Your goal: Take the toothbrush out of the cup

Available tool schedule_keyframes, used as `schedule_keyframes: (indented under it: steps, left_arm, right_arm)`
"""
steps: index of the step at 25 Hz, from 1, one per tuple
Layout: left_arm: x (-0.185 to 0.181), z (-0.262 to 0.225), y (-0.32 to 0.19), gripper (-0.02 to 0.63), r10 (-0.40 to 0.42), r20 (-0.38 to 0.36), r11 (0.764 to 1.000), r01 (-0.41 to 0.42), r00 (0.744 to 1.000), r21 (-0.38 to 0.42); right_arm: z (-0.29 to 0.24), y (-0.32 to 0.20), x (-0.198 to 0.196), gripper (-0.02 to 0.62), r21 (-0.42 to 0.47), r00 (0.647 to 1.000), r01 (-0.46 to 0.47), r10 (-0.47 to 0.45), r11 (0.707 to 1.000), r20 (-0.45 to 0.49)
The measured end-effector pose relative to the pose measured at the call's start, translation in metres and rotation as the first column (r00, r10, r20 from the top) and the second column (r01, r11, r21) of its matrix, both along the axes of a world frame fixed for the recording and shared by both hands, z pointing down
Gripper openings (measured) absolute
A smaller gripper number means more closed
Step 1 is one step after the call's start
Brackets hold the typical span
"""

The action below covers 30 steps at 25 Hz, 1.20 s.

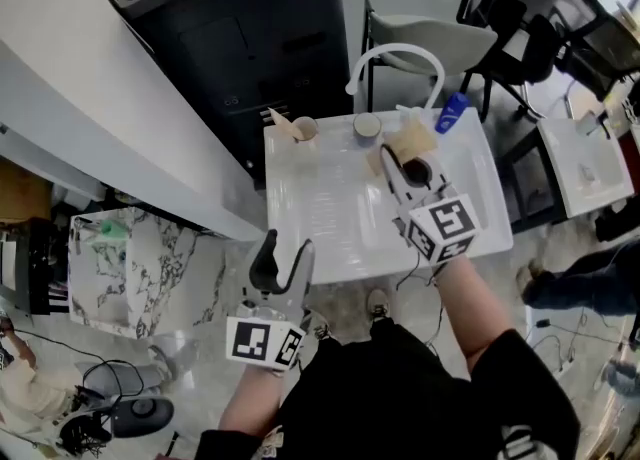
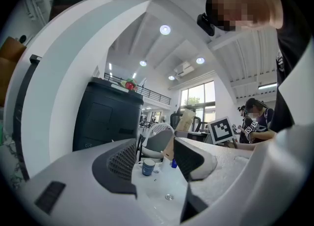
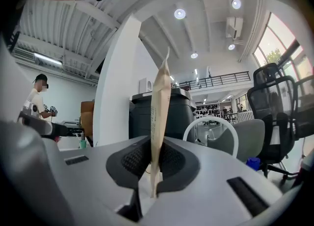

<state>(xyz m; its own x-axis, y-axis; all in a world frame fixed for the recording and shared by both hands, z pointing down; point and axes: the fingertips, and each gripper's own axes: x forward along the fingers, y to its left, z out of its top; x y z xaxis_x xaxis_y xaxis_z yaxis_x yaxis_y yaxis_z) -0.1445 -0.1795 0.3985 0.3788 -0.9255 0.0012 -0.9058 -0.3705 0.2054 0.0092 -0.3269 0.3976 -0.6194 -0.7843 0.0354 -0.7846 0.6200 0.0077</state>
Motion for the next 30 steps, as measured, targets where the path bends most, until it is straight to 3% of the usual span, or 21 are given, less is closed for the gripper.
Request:
schedule_keyframes:
  steps: [18, 30]
  left_arm:
    - [0.012, -0.018, -0.001, 0.225, 0.077, -0.018, 0.996, -0.076, 0.997, 0.038]
    - [0.011, -0.017, -0.007, 0.225, 0.067, -0.007, 0.997, -0.067, 0.998, 0.029]
  right_arm:
    - [-0.015, 0.102, -0.003, 0.026, -0.049, 0.998, -0.011, 0.014, 0.999, 0.056]
    - [-0.015, 0.100, -0.001, 0.026, -0.052, 0.997, -0.009, 0.013, 0.999, 0.070]
